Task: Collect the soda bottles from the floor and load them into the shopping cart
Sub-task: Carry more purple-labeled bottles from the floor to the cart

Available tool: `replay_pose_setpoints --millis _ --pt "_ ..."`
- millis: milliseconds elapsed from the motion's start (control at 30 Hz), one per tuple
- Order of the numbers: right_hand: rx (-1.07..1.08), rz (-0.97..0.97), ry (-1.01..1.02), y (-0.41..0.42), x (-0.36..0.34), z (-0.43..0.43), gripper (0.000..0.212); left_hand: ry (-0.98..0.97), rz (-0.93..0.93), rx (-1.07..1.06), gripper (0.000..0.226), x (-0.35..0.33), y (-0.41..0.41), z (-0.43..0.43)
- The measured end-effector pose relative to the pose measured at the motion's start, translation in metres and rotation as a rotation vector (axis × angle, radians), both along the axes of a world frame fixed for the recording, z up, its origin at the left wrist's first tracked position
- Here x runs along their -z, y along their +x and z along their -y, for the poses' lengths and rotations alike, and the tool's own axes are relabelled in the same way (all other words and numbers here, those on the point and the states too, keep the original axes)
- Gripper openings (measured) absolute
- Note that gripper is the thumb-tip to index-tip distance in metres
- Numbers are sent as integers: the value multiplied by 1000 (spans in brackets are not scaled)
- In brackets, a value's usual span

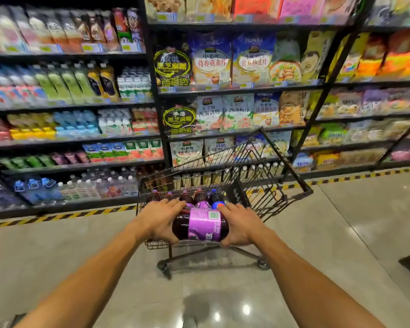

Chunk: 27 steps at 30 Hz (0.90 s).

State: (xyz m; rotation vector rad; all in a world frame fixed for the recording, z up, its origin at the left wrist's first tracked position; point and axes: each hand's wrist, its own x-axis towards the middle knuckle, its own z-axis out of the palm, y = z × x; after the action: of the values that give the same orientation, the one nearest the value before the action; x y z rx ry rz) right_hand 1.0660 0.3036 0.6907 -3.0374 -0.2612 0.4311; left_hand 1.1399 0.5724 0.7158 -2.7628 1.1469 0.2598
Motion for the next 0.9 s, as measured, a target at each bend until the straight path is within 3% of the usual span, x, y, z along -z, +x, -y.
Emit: replay_pose_setpoints --millis 367,600,900 --pt "144 -59 64 139 30 66 118 39 -97 139 119 26 181 81" --pt "186 -132 126 209 63 117 116 81 -160 164 146 52 262 135" --pt "252 -228 224 264 165 133 108 187 -278 143 127 152 330 164"
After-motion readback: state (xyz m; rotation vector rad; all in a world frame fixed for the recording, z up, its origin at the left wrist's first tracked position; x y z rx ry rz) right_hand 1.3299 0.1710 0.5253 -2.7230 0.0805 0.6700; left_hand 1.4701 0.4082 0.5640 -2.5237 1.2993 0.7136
